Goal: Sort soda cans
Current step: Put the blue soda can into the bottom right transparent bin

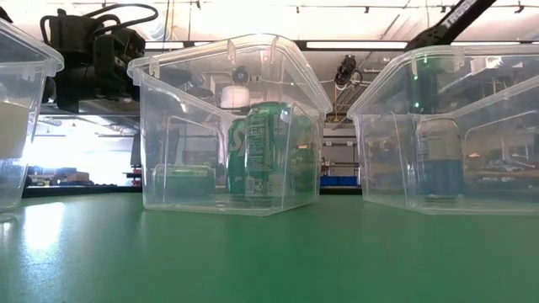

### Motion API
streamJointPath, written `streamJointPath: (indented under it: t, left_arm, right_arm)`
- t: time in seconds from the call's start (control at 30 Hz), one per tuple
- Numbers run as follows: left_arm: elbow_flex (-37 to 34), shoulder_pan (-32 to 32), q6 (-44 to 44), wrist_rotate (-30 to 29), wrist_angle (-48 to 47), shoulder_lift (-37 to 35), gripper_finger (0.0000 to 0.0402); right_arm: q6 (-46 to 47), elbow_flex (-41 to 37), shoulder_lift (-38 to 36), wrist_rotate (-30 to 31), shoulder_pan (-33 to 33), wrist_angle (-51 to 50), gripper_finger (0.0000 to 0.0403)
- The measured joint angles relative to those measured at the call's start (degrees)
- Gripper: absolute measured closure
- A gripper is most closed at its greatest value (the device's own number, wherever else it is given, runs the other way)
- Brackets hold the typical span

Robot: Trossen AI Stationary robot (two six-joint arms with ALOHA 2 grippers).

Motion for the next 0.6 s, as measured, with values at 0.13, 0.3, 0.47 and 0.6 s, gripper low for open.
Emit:
streamJointPath:
  t: [0.13, 0.3, 0.47, 0.6]
  left_arm:
    - [0.0, 0.0, 0.0, 0.0, -0.3, 0.0, 0.0397]
    - [0.0, 0.0, 0.0, 0.0, -0.4, 0.0, 0.0397]
    - [0.0, 0.0, 0.0, 0.0, -0.4, 0.0, 0.0397]
    - [0.0, 0.0, 0.0, 0.0, -0.4, 0.0, 0.0397]
  right_arm:
    - [-0.2, 0.9, 3.0, 0.8, 0.4, -0.1, 0.0086]
    - [-1.1, 5.0, 2.6, 1.0, 2.5, -2.0, 0.0118]
    - [-0.1, 14.4, 0.4, 1.2, 5.8, -11.5, 0.0118]
    - [3.6, 25.4, -0.3, 1.2, 10.6, -22.3, 0.0118]
